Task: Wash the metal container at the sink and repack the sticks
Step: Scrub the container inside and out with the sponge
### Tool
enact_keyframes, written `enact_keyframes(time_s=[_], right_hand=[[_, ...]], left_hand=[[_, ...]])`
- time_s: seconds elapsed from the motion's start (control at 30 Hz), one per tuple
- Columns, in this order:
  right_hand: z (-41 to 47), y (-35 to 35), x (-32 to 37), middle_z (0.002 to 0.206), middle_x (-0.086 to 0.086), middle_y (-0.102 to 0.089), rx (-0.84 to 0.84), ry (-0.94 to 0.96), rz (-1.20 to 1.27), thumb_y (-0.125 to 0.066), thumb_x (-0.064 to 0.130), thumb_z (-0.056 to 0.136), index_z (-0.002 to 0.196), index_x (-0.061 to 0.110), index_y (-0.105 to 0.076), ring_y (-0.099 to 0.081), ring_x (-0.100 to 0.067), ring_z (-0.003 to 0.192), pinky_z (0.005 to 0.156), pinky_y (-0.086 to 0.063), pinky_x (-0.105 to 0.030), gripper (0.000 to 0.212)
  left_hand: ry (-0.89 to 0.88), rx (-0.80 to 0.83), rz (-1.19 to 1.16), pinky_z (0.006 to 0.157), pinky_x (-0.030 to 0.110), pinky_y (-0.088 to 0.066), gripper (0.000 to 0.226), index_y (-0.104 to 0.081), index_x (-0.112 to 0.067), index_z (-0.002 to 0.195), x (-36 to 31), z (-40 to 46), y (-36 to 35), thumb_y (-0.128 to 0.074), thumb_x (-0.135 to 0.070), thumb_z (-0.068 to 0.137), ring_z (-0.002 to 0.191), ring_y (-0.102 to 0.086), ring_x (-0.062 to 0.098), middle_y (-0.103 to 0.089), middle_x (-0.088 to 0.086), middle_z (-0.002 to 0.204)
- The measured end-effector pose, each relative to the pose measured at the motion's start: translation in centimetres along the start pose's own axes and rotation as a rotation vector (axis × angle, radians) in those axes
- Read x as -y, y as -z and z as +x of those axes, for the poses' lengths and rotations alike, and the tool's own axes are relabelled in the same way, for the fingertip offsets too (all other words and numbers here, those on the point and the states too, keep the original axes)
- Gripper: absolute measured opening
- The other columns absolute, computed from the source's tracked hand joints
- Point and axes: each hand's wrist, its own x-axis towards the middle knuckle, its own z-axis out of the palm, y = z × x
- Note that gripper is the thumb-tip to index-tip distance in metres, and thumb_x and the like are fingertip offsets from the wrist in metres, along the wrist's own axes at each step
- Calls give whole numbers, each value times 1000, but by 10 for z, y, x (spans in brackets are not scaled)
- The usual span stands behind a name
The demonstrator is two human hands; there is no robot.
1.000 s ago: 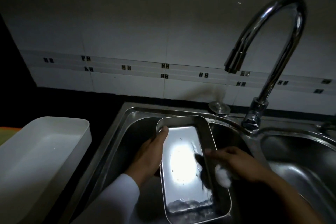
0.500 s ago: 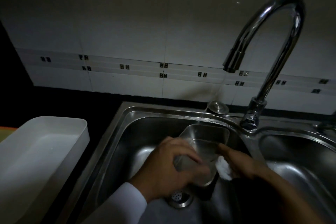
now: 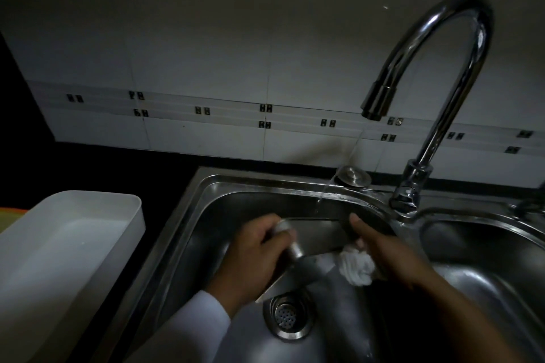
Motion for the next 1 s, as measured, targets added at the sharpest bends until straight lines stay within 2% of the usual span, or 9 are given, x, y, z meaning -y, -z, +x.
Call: enact_keyframes(time_s=[0.1,0.2,0.27,0.43,0.6,0.73,0.83,0.9,1.0], right_hand=[[-9,1,-7,43,19,-63,-23,188,121,-52,74,81,94,15,-72,-59,9,40,46,-46,-5,64],[-5,-15,-1,83,-1,-81,61,98,518,-62,51,93,118,6,-73,-76,-15,78,89,-58,-34,52],[-4,-18,7,108,-15,-77,144,71,795,-68,30,88,129,2,-67,-71,-30,93,97,-53,-44,49],[-6,-17,14,126,-16,-72,209,371,660,-59,-1,86,130,12,-68,-70,-26,103,80,-60,-27,47],[-17,-34,14,127,10,-72,37,866,-117,-71,2,91,120,24,-76,-63,-9,126,110,-48,-31,37],[-36,-55,22,123,6,-69,94,913,-37,-75,6,89,116,26,-78,-64,-14,123,103,-50,-24,34],[-35,-66,20,119,14,-67,-68,918,-151,-76,23,89,115,38,-75,-64,-10,118,99,-51,-24,30],[-17,-59,14,113,19,-69,-254,841,-266,-71,41,91,115,45,-73,-64,-8,111,97,-52,-32,24],[13,-39,2,113,20,-72,-403,709,-363,-62,51,93,115,46,-70,-65,-8,110,100,-52,-44,24]], left_hand=[[128,-87,-114,80,49,-52,34,-66,2,86,2,6,5,-69,-32,89,82,-68,39,-70,28,87],[192,-111,-187,76,39,-45,20,-65,-1,79,1,5,3,-66,-14,94,76,-60,27,-64,20,78],[207,-115,-223,75,38,-43,13,-68,-9,81,0,5,2,-65,-11,94,76,-57,24,-60,15,77],[192,-111,-224,70,34,-43,23,-59,-20,65,-4,3,3,-64,-22,87,69,-56,19,-57,9,69],[181,-44,-194,72,40,-41,20,-58,-21,61,-5,2,-1,-63,-28,79,68,-55,17,-55,2,65],[263,-69,-276,96,43,-55,30,-82,-27,82,2,0,-3,-58,-24,100,95,-73,20,-81,-5,84],[336,-196,-424,88,35,-59,20,-79,-20,96,1,0,-5,-63,-30,99,92,-75,17,-81,-3,83],[282,-267,-417,73,27,-57,18,-76,-19,86,1,4,-3,-64,-22,99,81,-73,9,-78,-6,78],[198,-254,-335,75,32,-50,32,-73,-25,65,-4,4,0,-67,-26,97,78,-69,13,-72,-10,69]])
